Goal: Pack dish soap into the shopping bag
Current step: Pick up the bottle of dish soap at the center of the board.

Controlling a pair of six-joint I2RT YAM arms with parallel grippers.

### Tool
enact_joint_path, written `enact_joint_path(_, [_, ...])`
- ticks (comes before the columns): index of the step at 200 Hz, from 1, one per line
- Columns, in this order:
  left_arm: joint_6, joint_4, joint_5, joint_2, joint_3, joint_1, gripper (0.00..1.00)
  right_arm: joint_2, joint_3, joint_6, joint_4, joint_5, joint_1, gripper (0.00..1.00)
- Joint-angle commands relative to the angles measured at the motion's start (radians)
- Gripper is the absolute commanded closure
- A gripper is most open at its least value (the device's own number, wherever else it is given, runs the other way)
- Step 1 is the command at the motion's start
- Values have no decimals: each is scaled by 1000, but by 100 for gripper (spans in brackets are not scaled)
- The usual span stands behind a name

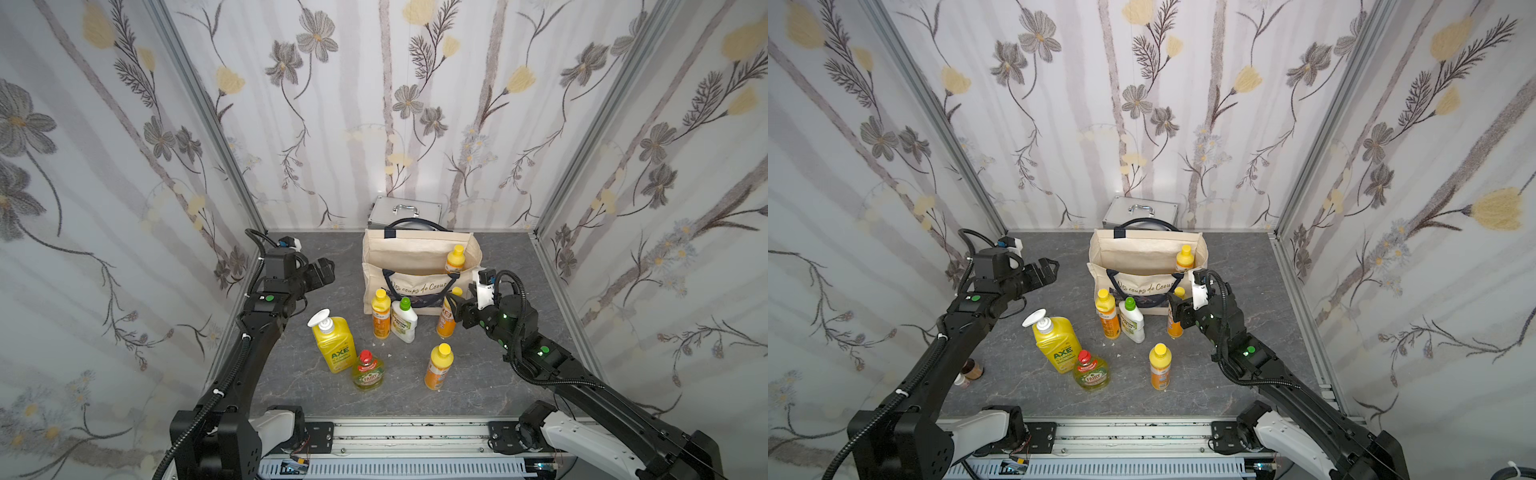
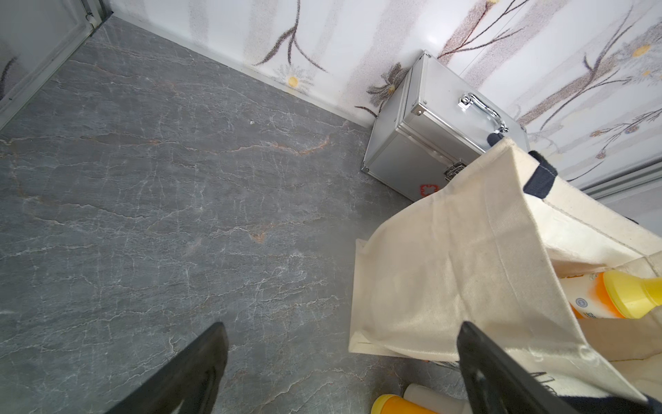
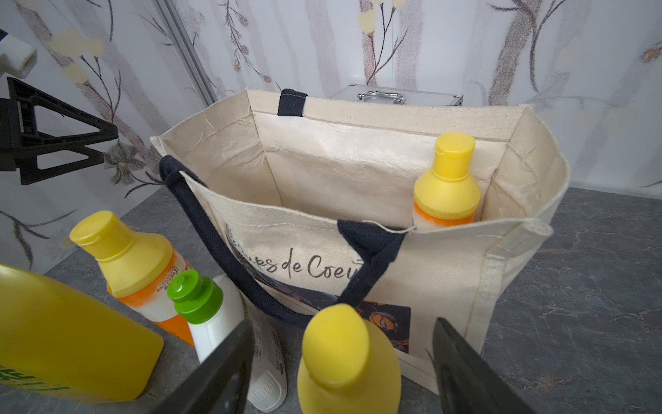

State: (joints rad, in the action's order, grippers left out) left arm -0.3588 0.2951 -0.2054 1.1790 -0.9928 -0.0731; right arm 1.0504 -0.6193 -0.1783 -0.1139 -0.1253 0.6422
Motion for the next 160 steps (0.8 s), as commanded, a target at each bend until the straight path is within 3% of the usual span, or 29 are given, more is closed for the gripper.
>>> enact_joint_path(1, [8,-24,8,-1,2,-1,0,5,-7,10,-50,-14,1,26])
enact_joint_path(108, [6,-11,18,-1,-1,-2,0,31,-2,16,-71,-38,1,26])
enact_joint_path(160, [10,-7,21,-5,-1,-2,0,52,-17,26,-69,-42,1,31])
